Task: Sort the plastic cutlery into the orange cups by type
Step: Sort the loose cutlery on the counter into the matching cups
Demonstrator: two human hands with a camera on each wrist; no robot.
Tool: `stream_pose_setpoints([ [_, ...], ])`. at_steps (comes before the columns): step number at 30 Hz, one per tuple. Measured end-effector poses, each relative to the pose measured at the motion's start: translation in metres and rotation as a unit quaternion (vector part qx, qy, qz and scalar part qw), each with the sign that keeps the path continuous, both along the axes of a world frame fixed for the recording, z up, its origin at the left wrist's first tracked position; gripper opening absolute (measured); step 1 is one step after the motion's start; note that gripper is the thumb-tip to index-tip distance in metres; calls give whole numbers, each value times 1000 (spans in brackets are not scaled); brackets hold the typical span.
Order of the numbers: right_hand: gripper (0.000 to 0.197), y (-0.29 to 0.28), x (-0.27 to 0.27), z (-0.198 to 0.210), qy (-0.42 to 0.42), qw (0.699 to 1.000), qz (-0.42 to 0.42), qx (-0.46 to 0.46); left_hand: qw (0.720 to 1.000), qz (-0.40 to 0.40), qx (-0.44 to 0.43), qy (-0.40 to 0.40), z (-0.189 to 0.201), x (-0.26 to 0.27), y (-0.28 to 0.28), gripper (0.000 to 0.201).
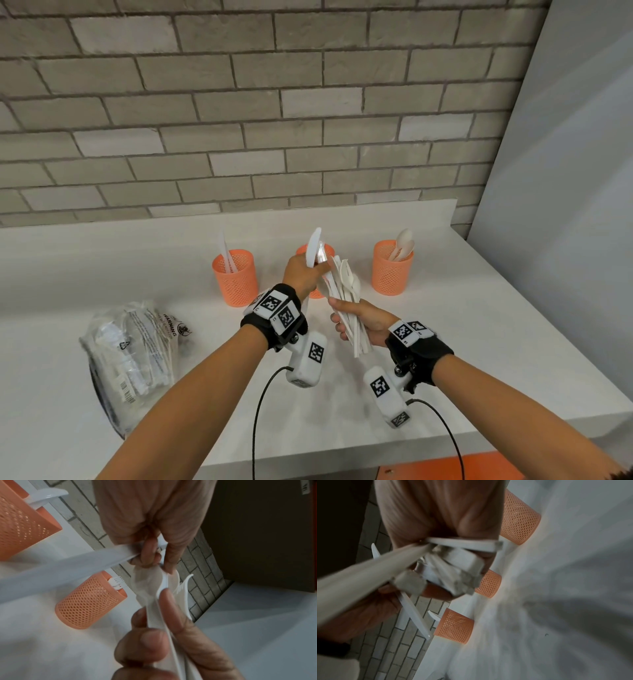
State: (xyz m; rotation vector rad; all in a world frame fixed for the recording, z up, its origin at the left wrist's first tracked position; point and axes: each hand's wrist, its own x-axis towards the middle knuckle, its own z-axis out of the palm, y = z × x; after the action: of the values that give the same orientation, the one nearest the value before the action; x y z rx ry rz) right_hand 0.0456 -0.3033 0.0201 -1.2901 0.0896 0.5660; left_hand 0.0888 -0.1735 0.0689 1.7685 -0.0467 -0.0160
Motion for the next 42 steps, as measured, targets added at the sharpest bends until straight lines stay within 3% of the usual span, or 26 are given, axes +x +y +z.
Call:
stream_pose_setpoints([
  [4, 6, 0, 4, 2, -12, 1000, 1, -11, 996, 67, -56, -22, -1, 4, 1, 9],
  [7, 9, 1, 7, 5, -11, 1000, 9, -5, 995, 62, -82, -11, -5, 2, 1, 12],
  [10, 8, 0, 6, 4, -10, 1000, 21, 6, 997, 62, -36, -41, -3, 2, 3, 19],
  [13, 9, -2, 5, 4, -17, 999, 42, 1, 991, 87, -7, -98, 6, 6, 7, 12],
  [20, 9, -3, 8, -10, -70, 995, 36, -57, 967, 201, -130, -83, 35, 25, 31, 22],
  [22, 6, -1, 9, -12, -96, 993, 9, -75, 969, 191, -149, -45, 32, 27, 38, 15],
  [29, 12, 6, 18, -14, -164, 974, -22, -156, 992, 63, -80, 73, 1, 12, 42, 3],
  [36, 13, 9, 18, -14, -165, 970, 0, -180, 999, 8, 19, 33, 4, 8, 30, 7],
  [42, 13, 9, 15, -12, -149, 976, 1, -161, 999, 52, 13, -12, 6, 17, 28, 15],
])
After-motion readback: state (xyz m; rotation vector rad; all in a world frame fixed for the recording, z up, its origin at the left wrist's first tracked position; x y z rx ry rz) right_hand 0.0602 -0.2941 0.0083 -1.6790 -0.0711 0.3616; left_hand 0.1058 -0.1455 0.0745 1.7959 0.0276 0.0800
